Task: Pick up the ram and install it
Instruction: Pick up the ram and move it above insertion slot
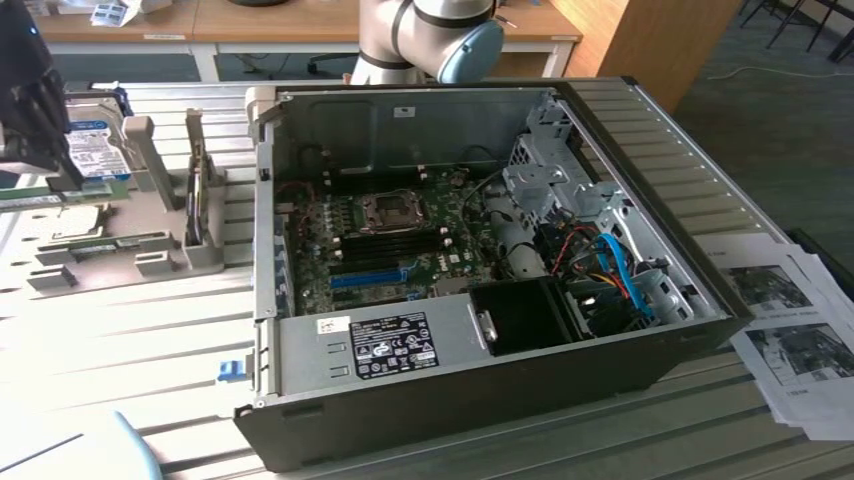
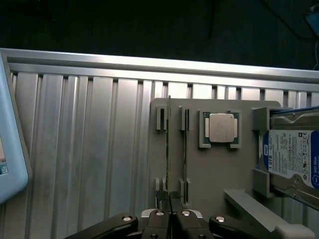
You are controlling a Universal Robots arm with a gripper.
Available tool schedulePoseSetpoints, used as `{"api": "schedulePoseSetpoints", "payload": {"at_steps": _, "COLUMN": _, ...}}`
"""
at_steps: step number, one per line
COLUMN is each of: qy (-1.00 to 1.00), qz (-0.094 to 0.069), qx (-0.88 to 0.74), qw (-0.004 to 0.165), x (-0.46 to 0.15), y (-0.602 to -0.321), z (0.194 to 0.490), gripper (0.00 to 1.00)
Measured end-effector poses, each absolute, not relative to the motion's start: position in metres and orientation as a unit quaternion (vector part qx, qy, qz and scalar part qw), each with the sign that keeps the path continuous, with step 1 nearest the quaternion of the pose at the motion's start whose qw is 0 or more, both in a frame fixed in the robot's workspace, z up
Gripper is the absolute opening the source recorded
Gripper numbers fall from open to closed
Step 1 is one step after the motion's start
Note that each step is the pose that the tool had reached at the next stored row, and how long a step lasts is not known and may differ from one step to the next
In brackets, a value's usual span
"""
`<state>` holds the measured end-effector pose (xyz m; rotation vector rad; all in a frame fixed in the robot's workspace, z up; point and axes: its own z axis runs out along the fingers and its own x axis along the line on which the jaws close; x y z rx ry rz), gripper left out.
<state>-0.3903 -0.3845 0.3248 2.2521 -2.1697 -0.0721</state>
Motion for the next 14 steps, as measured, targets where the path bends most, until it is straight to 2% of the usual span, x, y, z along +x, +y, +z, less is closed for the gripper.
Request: {"api": "schedulePoseSetpoints", "payload": {"at_steps": 14, "qy": -0.695, "qz": -0.023, "qx": 0.718, "qw": 0.007, "x": -0.390, "y": -0.385, "z": 0.352, "gripper": 0.11}}
